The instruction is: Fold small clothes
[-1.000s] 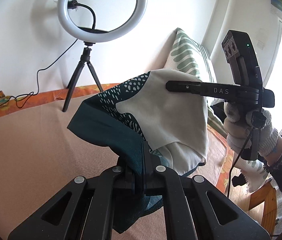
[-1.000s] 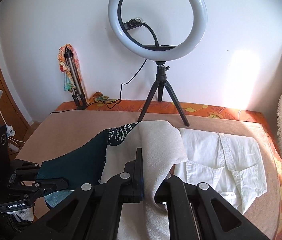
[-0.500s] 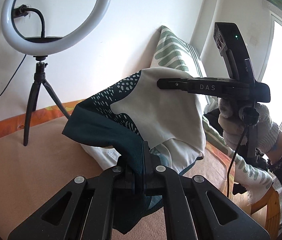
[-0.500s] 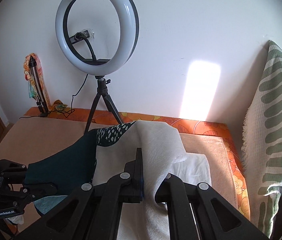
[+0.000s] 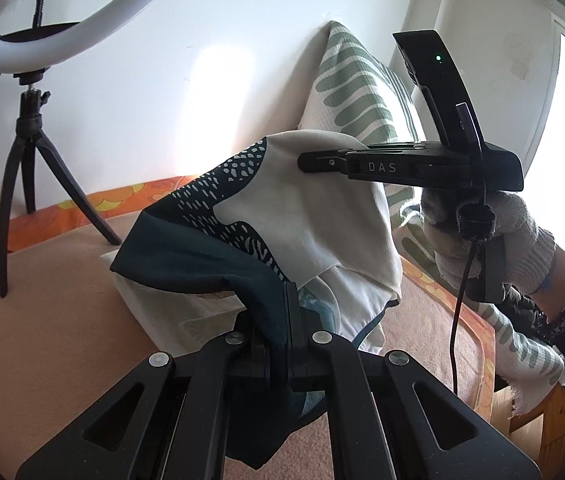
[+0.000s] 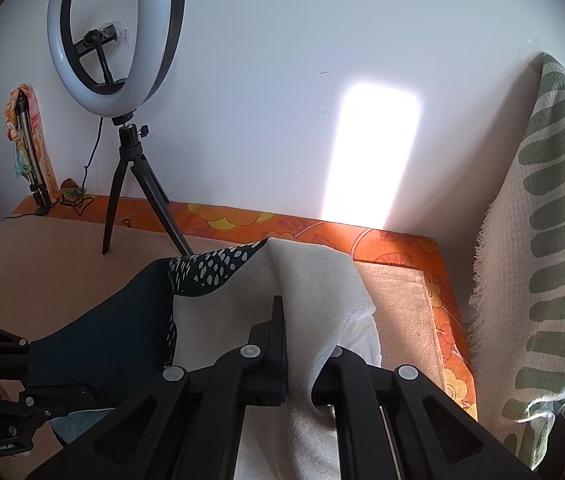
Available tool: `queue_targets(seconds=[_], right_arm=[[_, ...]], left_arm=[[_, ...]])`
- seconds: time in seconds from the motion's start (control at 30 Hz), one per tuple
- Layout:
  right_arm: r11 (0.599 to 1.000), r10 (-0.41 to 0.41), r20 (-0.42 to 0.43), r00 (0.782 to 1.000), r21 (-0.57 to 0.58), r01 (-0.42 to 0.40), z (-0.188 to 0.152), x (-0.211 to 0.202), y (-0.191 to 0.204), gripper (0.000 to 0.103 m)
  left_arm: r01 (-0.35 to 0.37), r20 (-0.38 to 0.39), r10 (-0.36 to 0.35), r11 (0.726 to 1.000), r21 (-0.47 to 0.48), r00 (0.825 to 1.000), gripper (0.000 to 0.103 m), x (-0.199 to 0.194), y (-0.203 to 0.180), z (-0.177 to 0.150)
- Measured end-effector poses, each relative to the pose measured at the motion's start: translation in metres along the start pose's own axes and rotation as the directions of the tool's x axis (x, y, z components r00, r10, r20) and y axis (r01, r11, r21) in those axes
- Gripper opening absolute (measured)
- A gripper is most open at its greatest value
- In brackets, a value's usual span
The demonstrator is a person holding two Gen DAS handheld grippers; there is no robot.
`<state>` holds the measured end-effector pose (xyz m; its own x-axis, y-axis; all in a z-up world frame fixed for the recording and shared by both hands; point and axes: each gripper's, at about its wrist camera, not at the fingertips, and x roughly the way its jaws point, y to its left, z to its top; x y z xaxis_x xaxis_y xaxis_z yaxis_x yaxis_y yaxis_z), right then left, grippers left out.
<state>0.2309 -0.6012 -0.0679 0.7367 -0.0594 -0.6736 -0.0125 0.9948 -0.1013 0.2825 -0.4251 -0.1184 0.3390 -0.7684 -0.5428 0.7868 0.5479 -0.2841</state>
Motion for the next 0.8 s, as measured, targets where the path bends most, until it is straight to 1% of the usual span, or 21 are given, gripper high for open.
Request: queue_targets(seconds=[0.1, 0.13, 0.17, 0.2, 0.23, 0.27, 0.33, 0.37, 0.4, 0.43, 0.5, 0.57, 0.63, 0.8], right_arm=[[1.000, -0.029, -0.027, 0.999, -0.004, 0.029, 0.000, 0.018, -0.010, 0.002], [0.998, -0.060, -0.040, 0.997, 0.000, 0.060, 0.000, 0.024, -0.014, 0.007], [0.995, -0.103, -0.052, 0.993, 0.006, 0.104, 0.000, 0.029, -0.019, 0.026], [0.990, -0.141, -0.053, 0.989, 0.014, 0.142, 0.001, 0.032, -0.023, 0.045], [0.986, -0.161, -0.052, 0.986, 0.025, 0.163, 0.000, 0.033, -0.028, 0.047], [0.985, -0.164, -0.055, 0.985, 0.041, 0.167, 0.000, 0.033, -0.032, 0.046], [0.983, -0.165, -0.058, 0.985, 0.071, 0.169, -0.002, 0.031, -0.036, 0.054], [0.982, -0.171, -0.051, 0.984, 0.076, 0.175, -0.003, 0.029, -0.035, 0.065], [0.980, -0.181, -0.041, 0.983, 0.074, 0.183, -0.004, 0.027, -0.034, 0.070], [0.979, -0.188, -0.035, 0.982, 0.072, 0.190, -0.004, 0.024, -0.031, 0.071], [0.978, -0.192, -0.030, 0.981, 0.076, 0.194, -0.005, 0.019, -0.028, 0.083], [0.978, -0.188, -0.024, 0.982, 0.086, 0.189, -0.005, 0.013, -0.024, 0.086], [0.978, -0.186, -0.016, 0.983, 0.097, 0.186, -0.005, 0.006, -0.020, 0.086], [0.973, -0.194, 0.011, 0.981, 0.127, 0.191, -0.007, -0.016, -0.009, 0.095]], left_arm=[[0.008, -0.028, -0.008, 1.000, -0.002, 1.000, 0.003, 0.010, -0.001, -0.006], [0.010, -0.040, -0.010, 1.000, -0.008, 0.999, 0.006, 0.012, -0.001, -0.007], [0.009, -0.055, -0.010, 1.000, -0.014, 0.998, 0.008, 0.014, -0.001, -0.008], [0.005, -0.070, -0.006, 1.000, -0.019, 0.998, 0.017, 0.014, 0.000, -0.009], [0.000, -0.083, -0.001, 1.000, -0.012, 0.997, 0.033, 0.013, -0.001, -0.009], [-0.015, -0.090, 0.015, 1.000, 0.000, 0.996, 0.057, 0.012, -0.003, -0.010], [-0.089, -0.083, 0.090, 0.996, 0.018, 0.992, 0.083, 0.005, -0.006, -0.012], [-0.113, -0.068, 0.114, 0.993, 0.026, 0.991, 0.083, 0.000, -0.006, -0.012], [-0.112, -0.058, 0.114, 0.993, 0.035, 0.992, 0.083, -0.004, -0.007, -0.012], [-0.113, -0.057, 0.116, 0.993, 0.040, 0.992, 0.083, -0.007, -0.008, -0.011], [-0.140, -0.076, 0.143, 0.990, 0.035, 0.987, 0.083, -0.010, -0.008, -0.008], [-0.159, -0.099, 0.161, 0.987, 0.027, 0.982, 0.083, -0.013, -0.007, -0.007], [-0.178, -0.104, 0.180, 0.984, 0.027, 0.978, 0.083, -0.018, -0.008, -0.006], [-0.179, -0.067, 0.182, 0.983, 0.047, 0.981, 0.083, -0.039, -0.019, -0.007]])
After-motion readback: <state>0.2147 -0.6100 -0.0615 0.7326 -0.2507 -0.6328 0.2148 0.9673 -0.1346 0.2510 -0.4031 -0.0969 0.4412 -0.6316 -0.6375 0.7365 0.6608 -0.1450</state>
